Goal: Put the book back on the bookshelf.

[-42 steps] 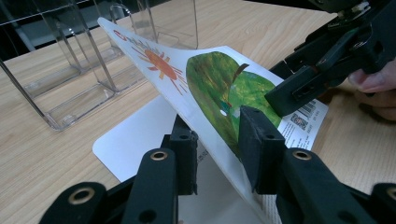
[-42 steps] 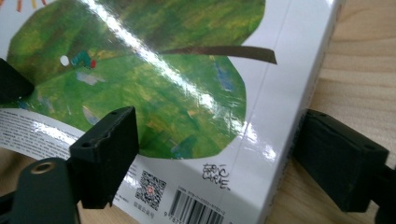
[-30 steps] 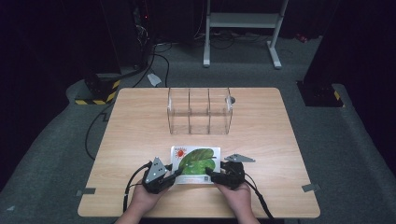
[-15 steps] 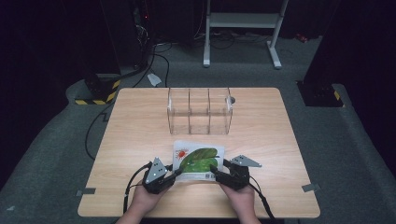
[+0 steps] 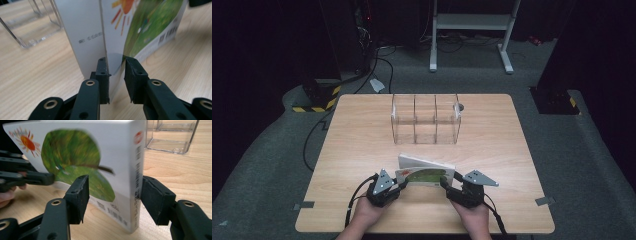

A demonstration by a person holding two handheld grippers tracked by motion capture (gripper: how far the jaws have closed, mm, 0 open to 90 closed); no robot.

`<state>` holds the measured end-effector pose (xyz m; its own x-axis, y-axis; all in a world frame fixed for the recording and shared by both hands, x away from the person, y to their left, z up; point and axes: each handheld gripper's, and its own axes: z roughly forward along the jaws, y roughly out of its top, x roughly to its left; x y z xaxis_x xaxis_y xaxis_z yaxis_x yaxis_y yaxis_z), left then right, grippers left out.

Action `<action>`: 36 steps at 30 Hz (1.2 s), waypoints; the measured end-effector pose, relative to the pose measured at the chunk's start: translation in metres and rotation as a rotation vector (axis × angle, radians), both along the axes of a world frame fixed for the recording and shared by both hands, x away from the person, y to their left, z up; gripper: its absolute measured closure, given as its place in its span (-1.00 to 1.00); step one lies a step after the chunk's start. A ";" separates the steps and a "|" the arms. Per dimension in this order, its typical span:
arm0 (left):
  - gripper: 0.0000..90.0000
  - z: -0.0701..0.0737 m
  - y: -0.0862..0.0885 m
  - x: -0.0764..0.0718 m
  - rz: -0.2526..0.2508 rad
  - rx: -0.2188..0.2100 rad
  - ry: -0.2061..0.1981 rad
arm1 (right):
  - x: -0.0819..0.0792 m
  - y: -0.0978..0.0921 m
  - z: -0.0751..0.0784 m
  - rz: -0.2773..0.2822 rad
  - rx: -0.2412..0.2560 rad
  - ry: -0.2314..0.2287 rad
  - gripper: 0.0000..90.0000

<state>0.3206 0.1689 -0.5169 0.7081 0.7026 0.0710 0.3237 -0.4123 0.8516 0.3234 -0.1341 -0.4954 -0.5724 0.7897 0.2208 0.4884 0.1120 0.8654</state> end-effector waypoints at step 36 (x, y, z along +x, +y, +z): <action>-0.14 -0.006 0.056 -0.018 0.259 0.010 0.065 | 0.019 0.011 0.015 0.107 -0.022 -0.122 -0.44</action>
<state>0.3024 0.2246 -0.5227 0.5078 0.8606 0.0391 0.4734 -0.3166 0.8219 0.3426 -0.1230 -0.4805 -0.6750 0.7267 0.1272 0.3637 0.1777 0.9144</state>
